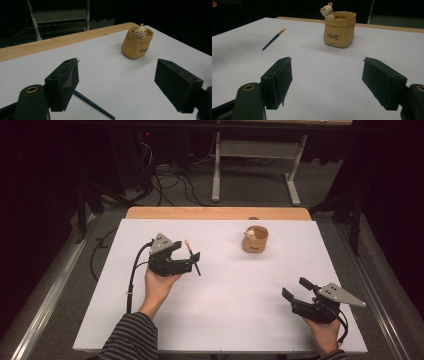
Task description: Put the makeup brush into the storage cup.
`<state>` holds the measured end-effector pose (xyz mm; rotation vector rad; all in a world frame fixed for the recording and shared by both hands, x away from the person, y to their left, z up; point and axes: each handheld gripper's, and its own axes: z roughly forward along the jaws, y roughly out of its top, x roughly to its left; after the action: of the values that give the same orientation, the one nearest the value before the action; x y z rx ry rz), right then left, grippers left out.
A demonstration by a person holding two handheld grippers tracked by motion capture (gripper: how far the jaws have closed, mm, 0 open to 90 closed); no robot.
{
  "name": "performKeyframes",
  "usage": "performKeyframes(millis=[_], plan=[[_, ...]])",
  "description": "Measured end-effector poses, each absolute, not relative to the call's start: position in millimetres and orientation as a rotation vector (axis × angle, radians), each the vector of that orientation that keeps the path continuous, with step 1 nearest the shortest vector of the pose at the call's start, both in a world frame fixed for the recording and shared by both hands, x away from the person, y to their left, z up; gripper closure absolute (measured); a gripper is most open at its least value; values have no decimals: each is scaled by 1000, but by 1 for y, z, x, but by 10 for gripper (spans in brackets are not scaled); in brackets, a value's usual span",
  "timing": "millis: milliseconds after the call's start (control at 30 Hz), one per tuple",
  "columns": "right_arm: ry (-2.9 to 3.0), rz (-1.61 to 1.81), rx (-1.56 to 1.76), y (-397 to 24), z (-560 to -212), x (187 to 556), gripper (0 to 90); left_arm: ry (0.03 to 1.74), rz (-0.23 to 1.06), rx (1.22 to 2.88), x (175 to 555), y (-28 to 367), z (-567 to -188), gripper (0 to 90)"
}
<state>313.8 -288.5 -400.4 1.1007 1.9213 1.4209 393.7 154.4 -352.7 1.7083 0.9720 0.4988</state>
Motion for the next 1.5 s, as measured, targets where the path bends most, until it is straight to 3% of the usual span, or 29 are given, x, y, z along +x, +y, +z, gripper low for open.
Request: performKeyframes(millis=[900, 1500], plan=[[1927, 1421, 1094, -288, -400, 314, 258, 1065, 544, 1698, 428, 154, -350, 204], [1929, 1422, 1098, -288, -401, 314, 258, 1110, 554, 1780, 438, 149, -346, 206]])
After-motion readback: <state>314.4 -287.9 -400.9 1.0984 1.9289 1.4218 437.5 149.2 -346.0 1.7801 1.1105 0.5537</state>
